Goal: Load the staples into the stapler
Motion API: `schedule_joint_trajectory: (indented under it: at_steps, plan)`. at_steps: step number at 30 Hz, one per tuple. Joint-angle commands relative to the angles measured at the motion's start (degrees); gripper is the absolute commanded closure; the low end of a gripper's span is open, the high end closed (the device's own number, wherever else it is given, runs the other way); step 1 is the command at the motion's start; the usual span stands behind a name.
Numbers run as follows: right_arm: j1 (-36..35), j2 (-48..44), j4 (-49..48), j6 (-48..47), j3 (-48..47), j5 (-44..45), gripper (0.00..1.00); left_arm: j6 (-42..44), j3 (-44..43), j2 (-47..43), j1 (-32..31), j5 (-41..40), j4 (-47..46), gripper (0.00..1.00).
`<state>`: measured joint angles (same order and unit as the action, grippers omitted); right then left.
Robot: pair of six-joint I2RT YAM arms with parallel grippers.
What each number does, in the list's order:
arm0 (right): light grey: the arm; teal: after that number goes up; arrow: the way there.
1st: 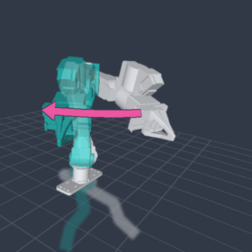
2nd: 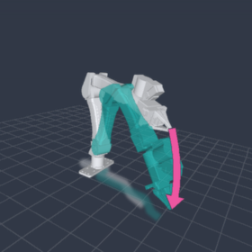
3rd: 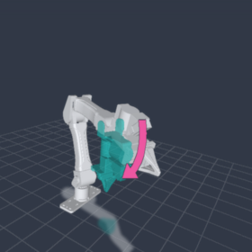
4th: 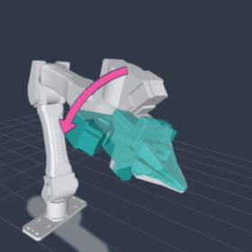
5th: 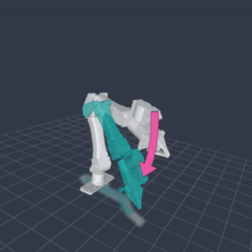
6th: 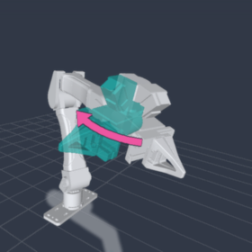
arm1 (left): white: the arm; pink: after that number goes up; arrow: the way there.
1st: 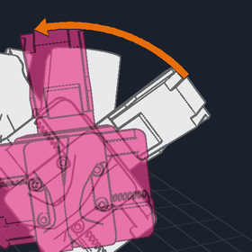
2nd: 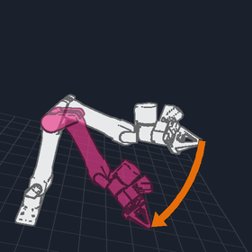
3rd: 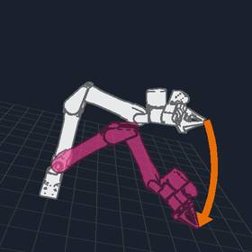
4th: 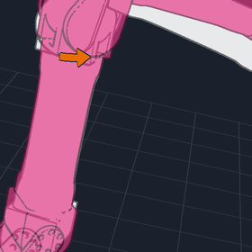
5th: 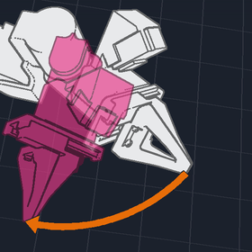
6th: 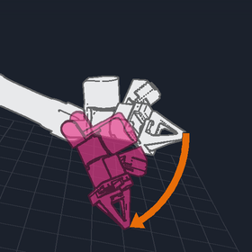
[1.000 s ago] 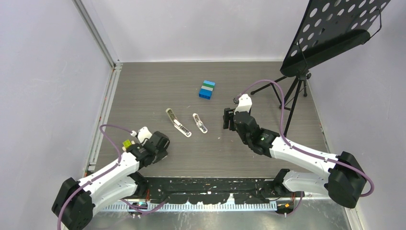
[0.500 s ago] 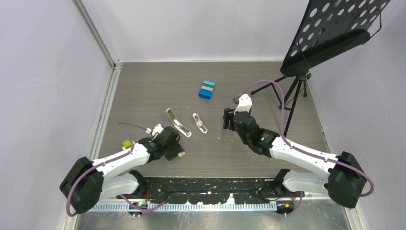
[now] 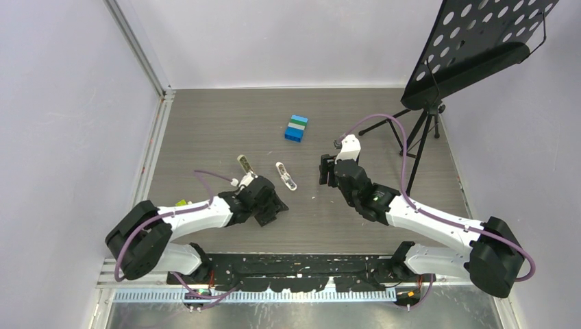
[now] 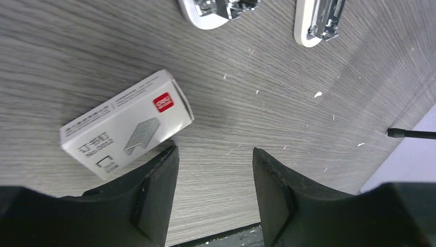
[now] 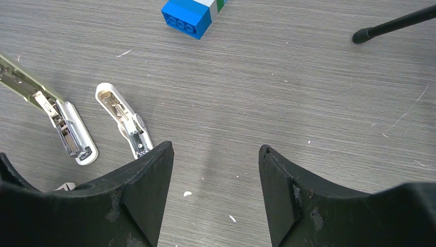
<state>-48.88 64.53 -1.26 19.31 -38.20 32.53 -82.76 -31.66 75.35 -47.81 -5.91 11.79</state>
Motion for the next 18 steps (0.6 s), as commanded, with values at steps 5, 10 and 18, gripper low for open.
schedule_joint_trajectory:
  at_steps: [5, 10, 18]
  plan:
    - [0.2, -0.2, -1.6, 0.5, -1.1, 1.1, 0.34, 2.6, -0.1, -0.6, -0.6, -1.3, 4.9, 0.42]
    - [0.2, 0.3, -1.0, 0.7, -1.8, -0.5, 0.34, 8.1, -0.7, -9.2, -0.6, -7.0, 15.1, 0.42]
    - [0.2, 1.2, -0.8, 0.8, -2.3, -2.1, 0.34, 34.9, -5.7, -10.9, -0.6, -13.4, 18.9, 0.33]
